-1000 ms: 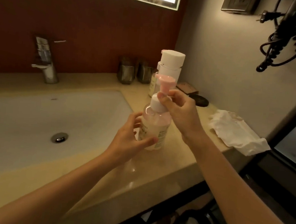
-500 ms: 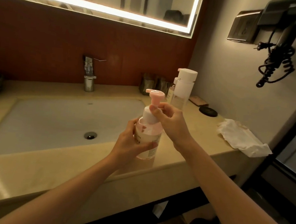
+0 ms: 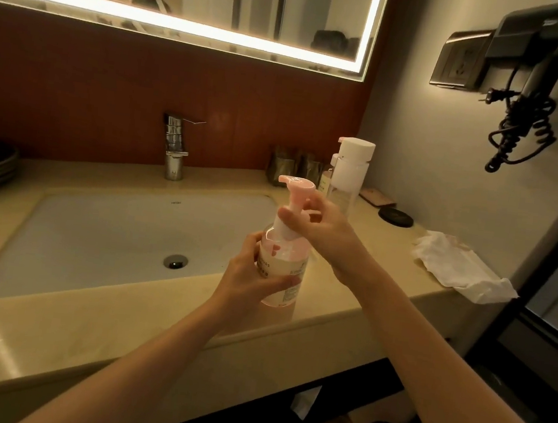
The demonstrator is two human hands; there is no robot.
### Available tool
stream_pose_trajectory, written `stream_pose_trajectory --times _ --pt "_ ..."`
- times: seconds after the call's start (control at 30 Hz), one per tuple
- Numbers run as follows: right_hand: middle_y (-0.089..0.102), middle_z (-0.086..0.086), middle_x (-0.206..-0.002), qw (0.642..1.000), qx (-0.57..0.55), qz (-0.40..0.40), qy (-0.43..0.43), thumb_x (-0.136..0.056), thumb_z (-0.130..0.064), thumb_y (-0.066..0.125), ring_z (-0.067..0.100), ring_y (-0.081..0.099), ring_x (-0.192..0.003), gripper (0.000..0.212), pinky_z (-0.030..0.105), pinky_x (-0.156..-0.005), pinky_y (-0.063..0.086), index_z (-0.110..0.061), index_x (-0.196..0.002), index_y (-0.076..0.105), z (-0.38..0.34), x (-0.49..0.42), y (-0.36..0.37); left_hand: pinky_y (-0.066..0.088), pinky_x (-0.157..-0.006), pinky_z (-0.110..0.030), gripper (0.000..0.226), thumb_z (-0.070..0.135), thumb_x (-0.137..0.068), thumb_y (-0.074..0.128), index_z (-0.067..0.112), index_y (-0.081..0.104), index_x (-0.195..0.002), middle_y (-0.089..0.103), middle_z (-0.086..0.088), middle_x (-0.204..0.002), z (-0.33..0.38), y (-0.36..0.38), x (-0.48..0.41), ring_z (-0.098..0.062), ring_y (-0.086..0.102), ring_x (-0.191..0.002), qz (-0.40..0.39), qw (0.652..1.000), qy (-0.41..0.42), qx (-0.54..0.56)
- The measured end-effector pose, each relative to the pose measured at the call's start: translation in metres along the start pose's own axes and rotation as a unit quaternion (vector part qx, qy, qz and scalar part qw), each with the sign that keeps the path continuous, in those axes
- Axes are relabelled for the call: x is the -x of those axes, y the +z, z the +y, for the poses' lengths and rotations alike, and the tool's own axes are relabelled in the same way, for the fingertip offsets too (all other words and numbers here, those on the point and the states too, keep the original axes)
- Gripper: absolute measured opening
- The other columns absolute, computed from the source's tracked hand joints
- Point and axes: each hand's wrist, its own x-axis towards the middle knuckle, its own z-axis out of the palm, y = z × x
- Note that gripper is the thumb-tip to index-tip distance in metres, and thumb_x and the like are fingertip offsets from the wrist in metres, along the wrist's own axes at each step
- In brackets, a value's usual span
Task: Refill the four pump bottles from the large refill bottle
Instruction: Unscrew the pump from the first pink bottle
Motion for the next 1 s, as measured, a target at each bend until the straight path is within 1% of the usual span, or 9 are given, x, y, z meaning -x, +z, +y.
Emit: stream_pose_trajectory --times 0.1,0.2,0.33,0.43,0.6,0.7,0.8,0.87,1.0 --pt "0.053 0.005 -0.123 0.992 0.079 0.086 -0.04 -0.071 -0.045 0.072 0.021 0.053 -0.108 0.075 0.037 -0.09 0.05 -0.017 -0.133 0.041 0.003 0.0 0.012 0.051 -0.069 -0.015 0.066 0.021 -0.071 0.078 0.033 0.035 -0.12 0.054 0.019 -0.106 -0.001 0.001 0.0 -0.002 0.057 -0.096 0.004 1.0 -0.002 0.001" --pt "0.056 0.005 -0.119 0.987 0.079 0.123 -0.06 -0.072 -0.036 0.075 0.016 0.054 -0.101 0.069 0.026 -0.082 0.049 -0.015 -0.13 0.044 0.003 -0.001 0.014 0.05 -0.065 -0.011 0.066 0.021 -0.071 0.078 0.033 0.035 -0.119 0.053 0.021 -0.104 0.001 0.001 0.0 0.002 0.056 -0.093 0.003 1.0 -0.002 0.002" --pt "0.055 0.004 -0.123 0.998 -0.018 0.058 -0.024 -0.081 -0.018 0.068 0.019 0.054 -0.106 0.058 0.028 -0.082 0.048 -0.018 -0.133 0.042 0.002 0.002 0.007 0.05 -0.065 -0.013 0.067 0.02 -0.07 0.078 0.033 0.035 -0.118 0.054 0.019 -0.104 0.002 -0.001 0.001 0.001 0.056 -0.093 0.001 1.0 0.001 0.004" --pt "0.053 0.002 -0.128 0.998 -0.06 0.029 -0.012 -0.084 -0.017 0.063 0.021 0.053 -0.112 0.055 0.03 -0.085 0.046 -0.021 -0.134 0.04 0.002 0.003 0.008 0.05 -0.068 -0.015 0.067 0.02 -0.07 0.078 0.033 0.035 -0.119 0.054 0.018 -0.105 0.001 0.0 0.001 -0.001 0.056 -0.095 0.003 1.0 0.0 0.007" --pt "0.053 0.005 -0.126 0.993 0.038 0.103 -0.039 -0.074 -0.039 0.072 0.02 0.052 -0.111 0.068 0.03 -0.087 0.047 -0.017 -0.131 0.042 0.003 -0.003 0.016 0.049 -0.066 -0.012 0.066 0.019 -0.07 0.078 0.032 0.035 -0.119 0.054 0.017 -0.105 0.0 0.0 0.0 0.001 0.056 -0.093 0.002 1.0 0.002 0.004" --pt "0.054 0.006 -0.125 0.99 0.053 0.124 -0.042 -0.075 -0.036 0.073 0.021 0.055 -0.109 0.066 0.03 -0.087 0.048 -0.015 -0.13 0.044 0.004 -0.002 0.018 0.049 -0.065 -0.011 0.065 0.019 -0.07 0.078 0.032 0.036 -0.118 0.054 0.018 -0.105 -0.001 0.0 0.0 0.0 0.057 -0.094 0.002 1.0 0.002 0.006" --pt "0.056 0.004 -0.124 0.995 0.015 0.099 -0.025 -0.081 -0.025 0.069 0.019 0.056 -0.106 0.055 0.028 -0.084 0.048 -0.016 -0.129 0.044 0.002 0.001 0.017 0.05 -0.065 -0.013 0.065 0.018 -0.07 0.078 0.032 0.036 -0.118 0.054 0.018 -0.104 -0.001 0.0 0.0 0.0 0.057 -0.094 0.002 1.0 0.006 0.009" --pt "0.056 0.002 -0.123 0.997 -0.02 0.071 -0.009 -0.085 -0.021 0.063 0.02 0.056 -0.107 0.049 0.033 -0.089 0.049 -0.019 -0.13 0.044 0.0 0.002 0.016 0.051 -0.066 -0.014 0.066 0.018 -0.07 0.078 0.032 0.036 -0.119 0.055 0.018 -0.104 -0.001 0.0 0.001 0.0 0.058 -0.094 0.002 1.0 0.007 0.015" --pt "0.055 0.002 -0.126 0.998 -0.036 0.046 -0.001 -0.085 -0.024 0.063 0.021 0.054 -0.111 0.052 0.037 -0.094 0.049 -0.02 -0.132 0.042 -0.001 0.004 0.016 0.051 -0.066 -0.014 0.066 0.02 -0.069 0.078 0.032 0.037 -0.119 0.057 0.015 -0.105 -0.004 0.0 0.0 0.0 0.059 -0.094 0.003 1.0 0.009 0.019"
